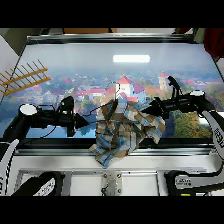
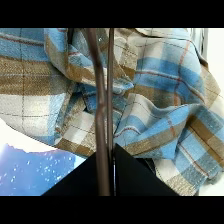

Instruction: Fold the clothes and pants, and hang the long-sleeved shirts on hangers.

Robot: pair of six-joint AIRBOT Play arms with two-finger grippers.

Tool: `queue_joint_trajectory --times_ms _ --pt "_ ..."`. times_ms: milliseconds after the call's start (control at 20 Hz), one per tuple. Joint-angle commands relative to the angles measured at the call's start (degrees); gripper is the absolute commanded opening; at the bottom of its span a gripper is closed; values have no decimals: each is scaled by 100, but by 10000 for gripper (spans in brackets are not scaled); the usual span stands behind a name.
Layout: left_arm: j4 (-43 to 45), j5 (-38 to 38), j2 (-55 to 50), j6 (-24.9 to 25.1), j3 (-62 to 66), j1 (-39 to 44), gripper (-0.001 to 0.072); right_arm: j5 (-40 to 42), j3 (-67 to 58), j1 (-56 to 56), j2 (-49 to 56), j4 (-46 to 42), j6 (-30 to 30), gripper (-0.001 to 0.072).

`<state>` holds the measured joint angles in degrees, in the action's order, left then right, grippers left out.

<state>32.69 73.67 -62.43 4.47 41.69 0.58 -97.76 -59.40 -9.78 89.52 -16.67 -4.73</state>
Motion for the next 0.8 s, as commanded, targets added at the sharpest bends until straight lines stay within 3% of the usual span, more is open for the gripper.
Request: queue_joint_trajectory --times_ms 0,50,150,200,450,750 --pt "-72 -199 7 -20 2 2 14 26 2 -2 2 2 17 20" --pt "-72 -293 7 -90 2 2 22 26 2 -2 2 2 17 19" --pt "-79 -470 7 -262 2 2 466 26 2 -4 2 2 17 18" --pt "-76 -595 7 -490 2 2 501 26 2 -2 2 2 17 18" --pt "-81 -988 9 -1058 168 -11 501 35 0 -4 2 0 17 16" --pt "-59 -608 7 -1443 496 -354 502 48 0 -4 2 0 155 15"
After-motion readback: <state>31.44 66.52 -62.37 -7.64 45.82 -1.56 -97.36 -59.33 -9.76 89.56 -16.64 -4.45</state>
